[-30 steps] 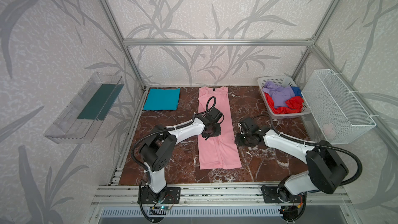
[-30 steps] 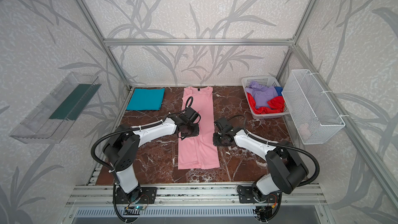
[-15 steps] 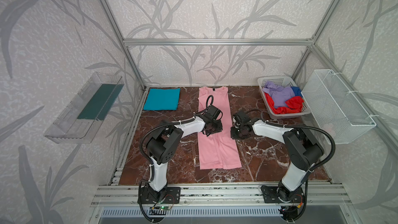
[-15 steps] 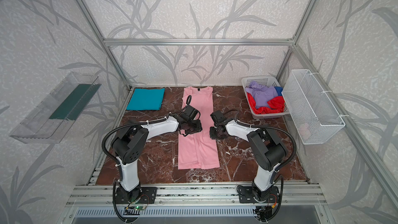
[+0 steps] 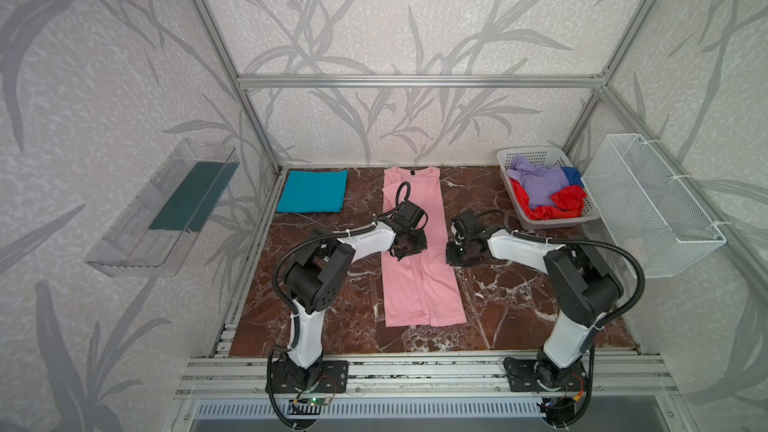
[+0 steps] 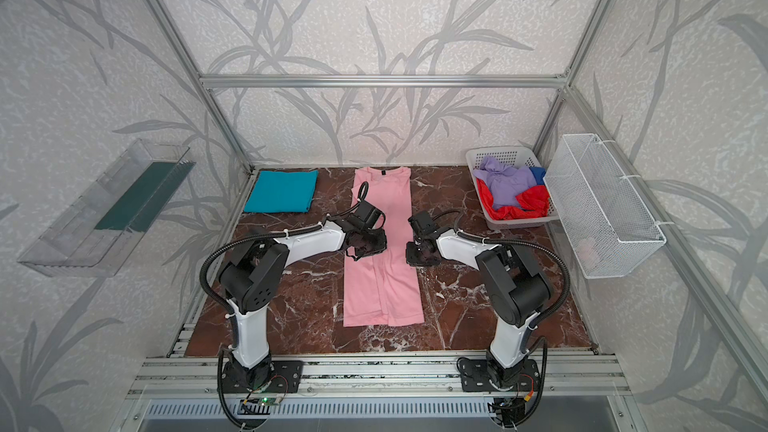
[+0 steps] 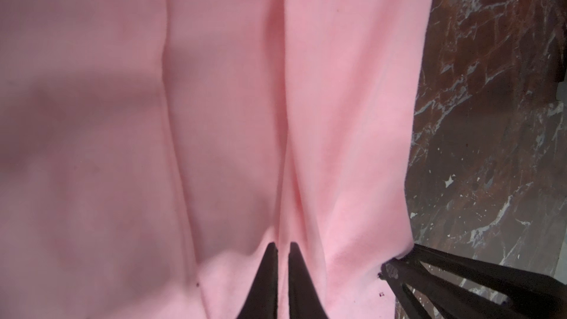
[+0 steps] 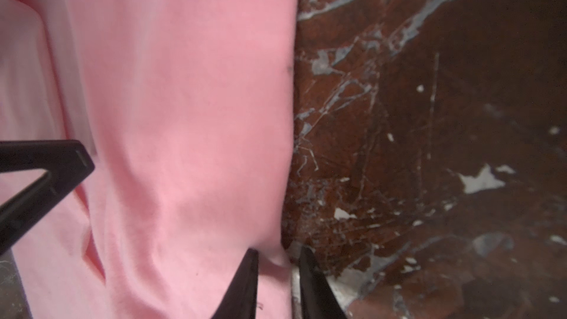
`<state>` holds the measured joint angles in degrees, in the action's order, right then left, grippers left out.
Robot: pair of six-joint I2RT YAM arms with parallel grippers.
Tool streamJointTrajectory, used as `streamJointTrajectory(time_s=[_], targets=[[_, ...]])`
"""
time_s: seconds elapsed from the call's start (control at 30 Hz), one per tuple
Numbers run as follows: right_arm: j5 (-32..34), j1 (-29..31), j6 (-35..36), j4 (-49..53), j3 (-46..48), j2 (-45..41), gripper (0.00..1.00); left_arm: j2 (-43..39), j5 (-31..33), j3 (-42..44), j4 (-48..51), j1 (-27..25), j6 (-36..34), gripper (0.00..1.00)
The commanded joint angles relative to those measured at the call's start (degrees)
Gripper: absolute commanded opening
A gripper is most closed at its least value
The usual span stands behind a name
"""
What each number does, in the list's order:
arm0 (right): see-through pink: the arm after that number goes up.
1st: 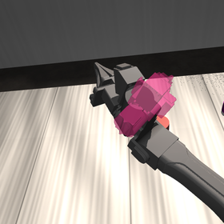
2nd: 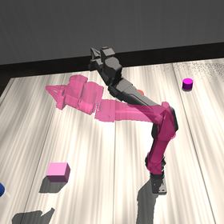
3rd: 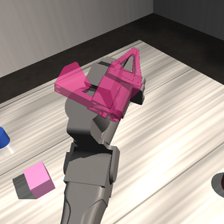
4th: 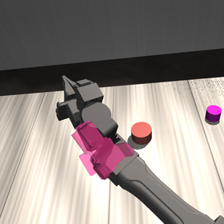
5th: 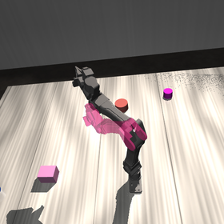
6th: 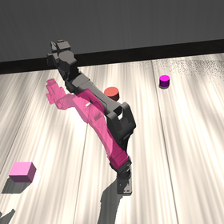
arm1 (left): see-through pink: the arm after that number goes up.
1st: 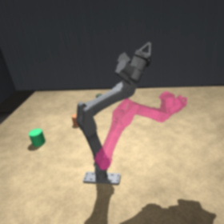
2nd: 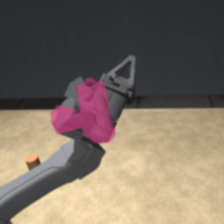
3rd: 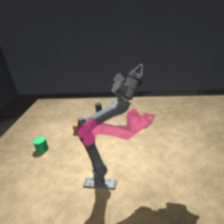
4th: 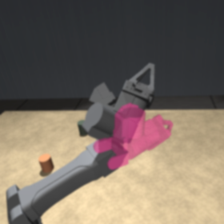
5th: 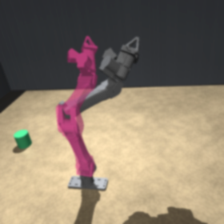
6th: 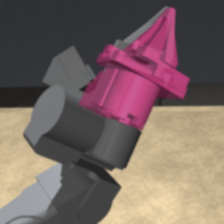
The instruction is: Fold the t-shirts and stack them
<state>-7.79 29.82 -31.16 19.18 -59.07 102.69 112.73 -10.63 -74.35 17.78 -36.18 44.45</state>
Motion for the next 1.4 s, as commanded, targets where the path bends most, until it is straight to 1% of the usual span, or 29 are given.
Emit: streamJointTrajectory(time_s=[0.0,0.2,0.37,0.4,0.5,0.53,0.77,1.0,1.13,1.3,1.33,1.37], targets=[[-0.07,-0.35,0.74,-0.05,0.61,1.02,0.26,1.46,1.38,-2.28,1.52,0.28,-1.20,0.16],[-0.32,-0.47,0.66,-0.28,0.79,1.27,0.26,4.54,-0.04,-4.99,2.16,0.20,-1.45,0.18],[-0.12,-0.56,0.57,-0.41,0.89,1.24,0.26,5.65,0.38,-6.71,3.49,0.16,-2.07,0.18],[-0.10,-0.60,0.62,-0.45,0.88,1.19,0.26,5.62,0.51,-6.88,3.64,0.18,-2.21,0.16],[0.39,-0.64,0.75,-0.20,0.88,1.11,0.26,5.16,1.15,-7.38,4.50,0.23,-2.52,0.03],[0.47,-0.71,0.66,-0.25,1.01,1.10,0.26,4.80,1.39,-7.31,4.61,0.27,-2.57,0.00],[1.46,-1.37,-0.47,-0.33,2.35,0.93,0.23,1.50,3.25,-7.00,6.99,0.61,-3.38,0.00],[1.81,-2.05,-0.44,-0.28,3.15,0.53,0.22,-1.64,5.05,-2.30,6.41,1.29,-3.51,0.00],[1.69,-2.07,-0.40,-0.22,3.26,0.66,0.22,-1.15,4.71,-0.29,5.25,1.91,-3.05,0.00],[1.55,-2.09,-0.57,-0.17,3.26,0.75,0.22,1.29,3.68,-0.14,3.99,2.25,-2.88,0.00],[1.46,-2.06,-0.65,-0.16,3.26,0.67,0.22,1.68,3.46,-0.23,3.79,2.29,-2.79,0.02],[1.46,-2.13,-0.66,-0.11,3.30,0.57,0.22,2.01,3.05,-0.35,3.59,2.34,-2.74,0.08]])
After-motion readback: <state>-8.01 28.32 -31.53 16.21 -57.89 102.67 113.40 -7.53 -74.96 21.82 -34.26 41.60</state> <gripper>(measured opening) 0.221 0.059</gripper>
